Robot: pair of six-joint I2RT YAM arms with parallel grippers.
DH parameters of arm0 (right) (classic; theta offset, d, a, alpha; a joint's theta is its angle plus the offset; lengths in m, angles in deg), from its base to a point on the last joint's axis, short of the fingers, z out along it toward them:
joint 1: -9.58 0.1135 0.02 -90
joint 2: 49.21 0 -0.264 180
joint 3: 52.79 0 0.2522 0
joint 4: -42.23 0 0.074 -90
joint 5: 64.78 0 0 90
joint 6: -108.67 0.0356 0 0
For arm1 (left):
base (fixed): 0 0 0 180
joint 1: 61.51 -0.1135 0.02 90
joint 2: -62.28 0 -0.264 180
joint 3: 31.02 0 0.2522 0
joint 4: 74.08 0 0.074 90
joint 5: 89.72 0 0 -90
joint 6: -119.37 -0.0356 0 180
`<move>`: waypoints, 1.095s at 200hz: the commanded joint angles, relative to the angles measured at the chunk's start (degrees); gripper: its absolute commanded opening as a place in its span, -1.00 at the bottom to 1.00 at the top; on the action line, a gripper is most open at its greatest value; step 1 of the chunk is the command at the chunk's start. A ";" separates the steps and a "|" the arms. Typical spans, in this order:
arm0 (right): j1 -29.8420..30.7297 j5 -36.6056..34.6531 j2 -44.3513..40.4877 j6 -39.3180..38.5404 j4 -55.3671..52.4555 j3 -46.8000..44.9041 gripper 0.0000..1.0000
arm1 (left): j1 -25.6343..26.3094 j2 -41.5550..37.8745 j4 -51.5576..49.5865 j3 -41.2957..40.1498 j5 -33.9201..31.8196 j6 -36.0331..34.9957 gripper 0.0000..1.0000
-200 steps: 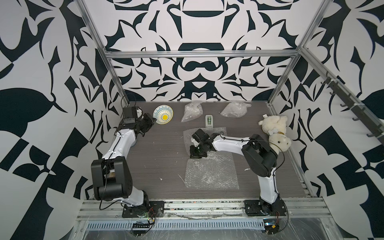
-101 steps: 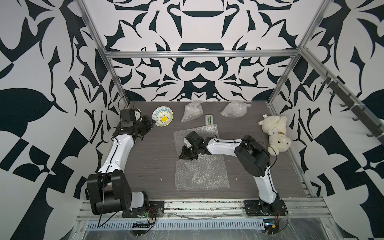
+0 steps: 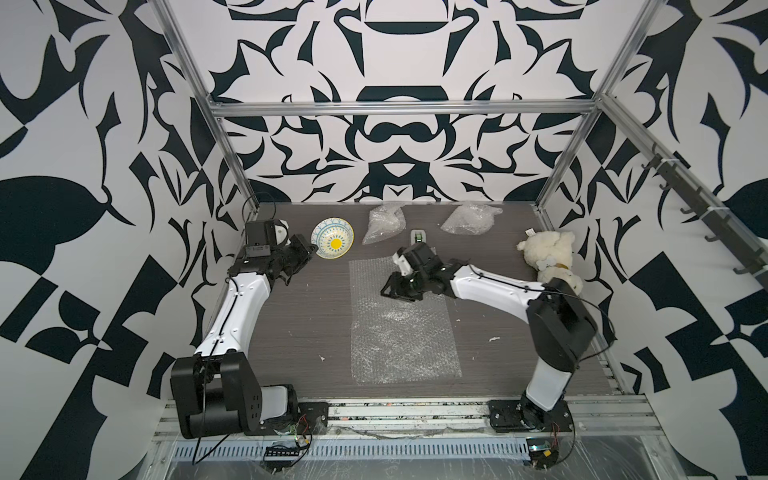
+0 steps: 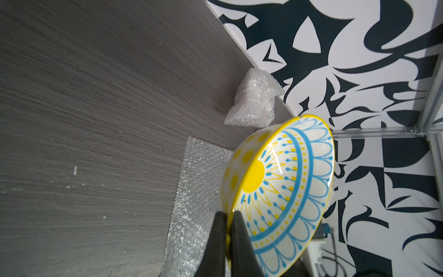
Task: Wrap bowls in bubble wrap
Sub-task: Move the bubble wrap to the center of the board, then place the bowl on the bubble wrap.
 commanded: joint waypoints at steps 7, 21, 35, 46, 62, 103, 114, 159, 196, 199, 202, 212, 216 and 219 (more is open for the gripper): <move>-1.86 -5.21 -3.36 -4.66 -7.73 -6.85 -0.28 | 6.27 -3.42 0.60 -3.12 -2.12 0.57 -0.98; -1.81 -5.43 -3.85 -4.06 -7.22 -10.26 -0.29 | 10.51 -3.00 2.02 -4.61 -3.79 1.80 -0.98; -1.59 -4.85 -3.55 -2.93 -5.37 -12.95 -0.29 | 14.74 -2.55 3.09 -5.74 -5.52 3.61 -0.98; -1.16 -4.78 -3.15 -2.23 -4.18 -14.31 -0.29 | 18.07 -2.54 4.35 -6.45 -7.42 5.15 -0.98; -0.13 -4.67 -2.21 -1.40 -3.02 -14.89 -0.29 | 21.83 0.03 7.54 -8.07 -9.12 7.83 -0.98; 0.92 -2.93 -1.70 0.84 0.30 -16.02 -0.29 | 27.48 5.07 12.44 -9.36 -10.34 11.45 -0.98; 0.93 -2.75 -2.30 0.91 0.35 -16.06 -0.29 | 28.82 6.08 12.82 -9.13 -10.84 11.79 -0.99; -1.49 -2.87 -5.61 1.25 1.35 -17.12 -0.27 | 32.60 7.52 11.68 -9.35 -13.00 13.00 -1.00; -5.00 -3.88 -9.21 -1.01 -1.59 -15.42 -0.25 | 32.93 9.17 11.67 -10.74 -13.88 12.08 -1.00; -5.44 -3.81 -9.52 -1.26 -1.77 -15.32 -0.25 | 32.92 9.23 11.68 -10.75 -14.19 11.91 -1.00; -5.84 -3.82 -9.81 -1.53 -1.92 -15.26 -0.25 | 32.92 9.19 11.62 -10.75 -14.51 11.71 -1.00; -7.13 -3.94 -10.78 -2.18 -2.34 -15.02 -0.25 | 32.92 9.52 11.34 -10.49 -15.50 11.27 -1.00; -7.67 -4.13 -11.12 -2.47 -2.64 -14.88 -0.24 | 32.92 9.68 11.33 -10.47 -15.65 11.19 -1.00; -8.09 -4.30 -11.32 -2.74 -2.99 -14.72 -0.24 | 32.92 9.80 11.33 -10.35 -15.68 11.14 -1.00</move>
